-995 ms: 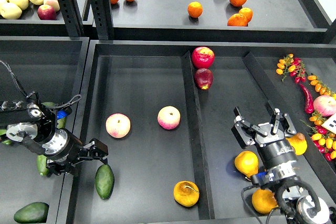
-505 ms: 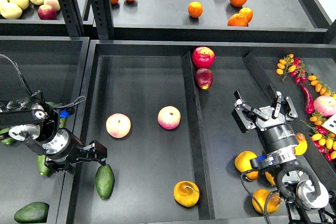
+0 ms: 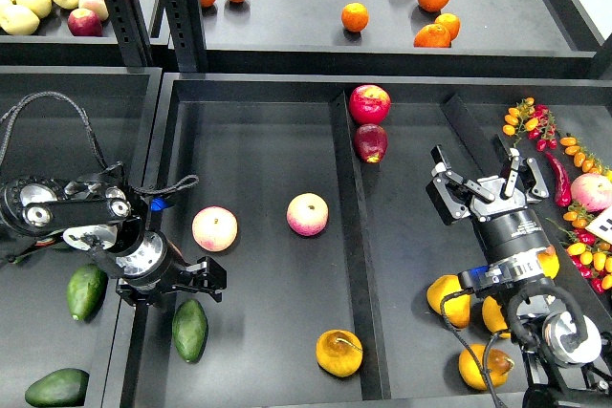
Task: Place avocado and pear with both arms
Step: 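Lower the left gripper and close it on the green avocado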
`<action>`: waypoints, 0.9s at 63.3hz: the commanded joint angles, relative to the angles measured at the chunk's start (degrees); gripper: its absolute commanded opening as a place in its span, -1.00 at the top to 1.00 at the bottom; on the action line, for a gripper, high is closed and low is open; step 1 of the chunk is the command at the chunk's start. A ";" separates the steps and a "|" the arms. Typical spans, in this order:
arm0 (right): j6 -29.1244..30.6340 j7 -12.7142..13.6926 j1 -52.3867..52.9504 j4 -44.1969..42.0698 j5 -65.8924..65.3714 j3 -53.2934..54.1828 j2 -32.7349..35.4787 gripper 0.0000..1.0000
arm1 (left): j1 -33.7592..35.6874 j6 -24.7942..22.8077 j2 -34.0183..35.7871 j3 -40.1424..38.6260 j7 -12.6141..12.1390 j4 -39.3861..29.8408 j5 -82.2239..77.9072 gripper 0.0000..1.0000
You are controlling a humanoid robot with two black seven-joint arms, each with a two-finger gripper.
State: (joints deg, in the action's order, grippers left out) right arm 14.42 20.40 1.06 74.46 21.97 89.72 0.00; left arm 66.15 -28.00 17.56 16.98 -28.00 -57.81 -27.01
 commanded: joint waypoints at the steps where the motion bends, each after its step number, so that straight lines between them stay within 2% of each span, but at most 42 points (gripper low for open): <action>1: 0.17 0.00 -0.09 0.07 0.00 0.02 0.00 -0.99 | -0.06 0.00 -2.17 1.56 0.00 2.00 0.03 -0.99; 21: 0.17 0.00 -0.09 0.07 0.00 0.11 0.00 -0.99 | -0.85 0.00 -2.70 3.50 0.00 3.76 0.12 -0.99; 57: 0.43 0.08 -0.18 0.07 0.00 0.02 0.00 -0.99 | -3.31 0.00 -9.03 5.08 0.00 9.30 0.12 -0.99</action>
State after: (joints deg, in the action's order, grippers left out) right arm 14.85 20.43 0.92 74.54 21.97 89.75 0.00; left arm 63.38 -28.00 9.53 21.96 -28.00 -49.46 -26.90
